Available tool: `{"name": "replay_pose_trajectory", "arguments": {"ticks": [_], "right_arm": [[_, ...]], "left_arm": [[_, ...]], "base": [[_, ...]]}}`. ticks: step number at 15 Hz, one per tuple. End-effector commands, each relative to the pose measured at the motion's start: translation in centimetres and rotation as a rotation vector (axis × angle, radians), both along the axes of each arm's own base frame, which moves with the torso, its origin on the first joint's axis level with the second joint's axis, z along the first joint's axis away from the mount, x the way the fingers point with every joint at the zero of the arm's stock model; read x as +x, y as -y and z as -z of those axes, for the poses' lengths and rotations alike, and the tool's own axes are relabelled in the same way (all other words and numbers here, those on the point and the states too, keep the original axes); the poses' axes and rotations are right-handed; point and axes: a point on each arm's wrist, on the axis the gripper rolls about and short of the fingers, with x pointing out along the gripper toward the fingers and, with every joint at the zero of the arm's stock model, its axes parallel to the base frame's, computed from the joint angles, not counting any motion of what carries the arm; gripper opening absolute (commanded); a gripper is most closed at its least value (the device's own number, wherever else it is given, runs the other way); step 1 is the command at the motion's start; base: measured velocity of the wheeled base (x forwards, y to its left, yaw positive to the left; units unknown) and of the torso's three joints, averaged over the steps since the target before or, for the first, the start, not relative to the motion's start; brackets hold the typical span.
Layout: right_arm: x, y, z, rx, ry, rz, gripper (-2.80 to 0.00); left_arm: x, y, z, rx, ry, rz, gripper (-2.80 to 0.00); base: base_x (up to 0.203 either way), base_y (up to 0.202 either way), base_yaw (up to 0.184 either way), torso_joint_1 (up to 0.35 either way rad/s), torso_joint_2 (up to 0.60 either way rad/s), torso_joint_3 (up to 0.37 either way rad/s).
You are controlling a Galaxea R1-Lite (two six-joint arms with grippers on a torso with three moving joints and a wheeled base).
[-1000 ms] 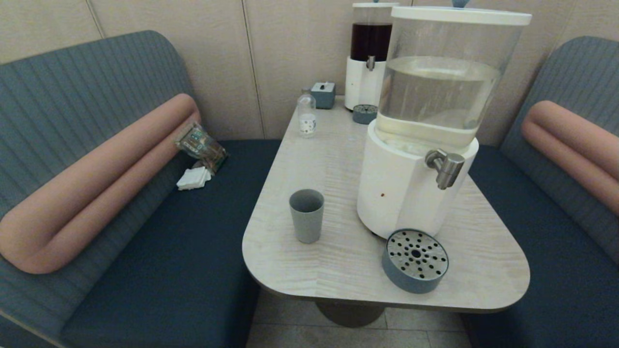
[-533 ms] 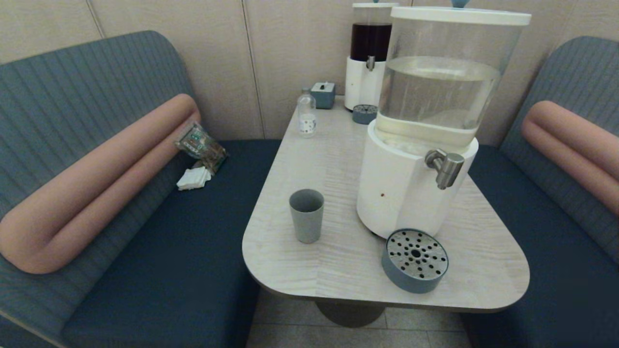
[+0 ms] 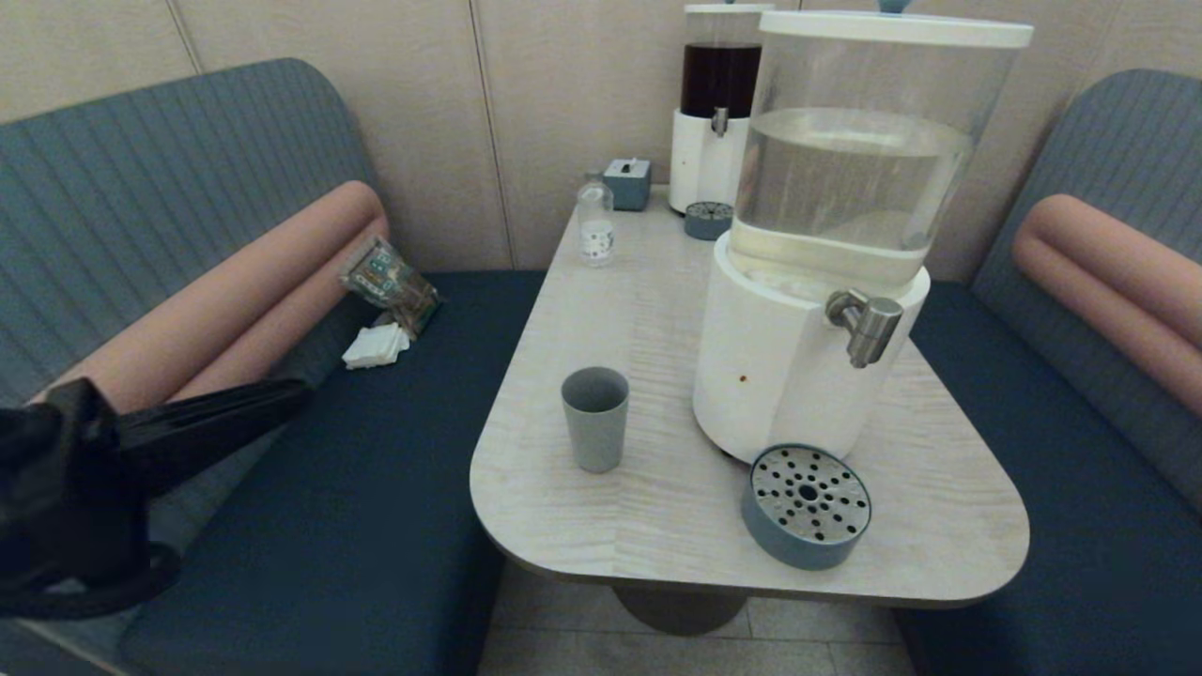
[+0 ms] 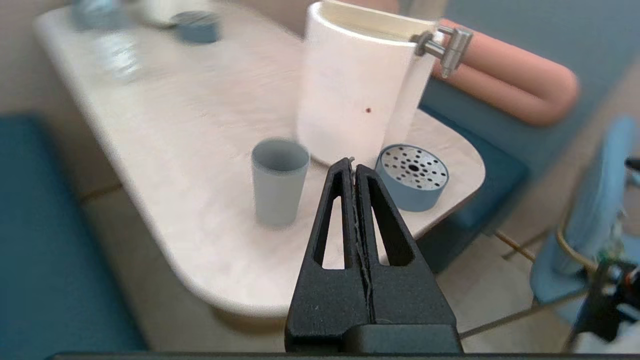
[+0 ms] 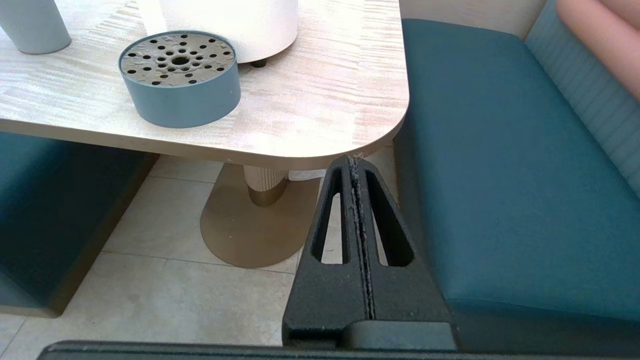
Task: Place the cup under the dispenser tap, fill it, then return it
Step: Pick up the cup
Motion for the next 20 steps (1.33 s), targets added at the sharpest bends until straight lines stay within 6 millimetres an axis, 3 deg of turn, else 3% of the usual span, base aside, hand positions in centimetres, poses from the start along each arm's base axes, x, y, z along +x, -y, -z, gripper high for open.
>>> {"name": "replay_pose_trajectory", "arguments": {"ticks": [1,4,5,6,11,13,18,20], "right_arm": [[0.0,0.0,0.0,-0.001,0.000,0.000,-2.80],[0.0,0.0,0.0,0.001,0.000,0.000,-2.80],[0.0,0.0,0.0,-0.001,-0.001,0.000,-2.80],[0.0,0.0,0.0,0.000,-0.001,0.000,-2.80],[0.0,0.0,0.0,-0.001,0.000,0.000,-2.80],[0.0,0.0,0.0,-0.001,-0.001,0.000,-2.80],[0.0,0.0,0.0,-0.001,0.000,0.000,-2.80],[0.0,0.0,0.0,-0.001,0.000,0.000,-2.80]], "left_arm": [[5.5,-0.3,3.0,0.012,0.005,0.036,-2.80],[9.7,-0.8,7.2,0.090,0.024,0.112,-2.80],[11.2,-1.1,8.4,0.121,0.037,0.127,-2.64],[12.6,-1.3,9.7,0.146,0.047,0.142,0.00],[18.2,-1.9,12.1,0.188,0.123,0.204,0.00],[19.5,-1.4,13.4,0.185,0.109,0.241,0.00],[19.9,2.4,16.1,0.165,0.049,0.419,0.00],[20.1,3.1,16.9,0.161,0.032,0.445,0.00]], "base": [[0.000,0.000,0.000,0.000,0.00,0.000],[0.000,0.000,0.000,0.000,0.00,0.000],[0.000,0.000,0.000,0.000,0.00,0.000],[0.000,0.000,0.000,0.000,0.00,0.000],[0.000,0.000,0.000,0.000,0.00,0.000],[0.000,0.000,0.000,0.000,0.00,0.000],[0.000,0.000,0.000,0.000,0.00,0.000],[0.000,0.000,0.000,0.000,0.00,0.000]]}}
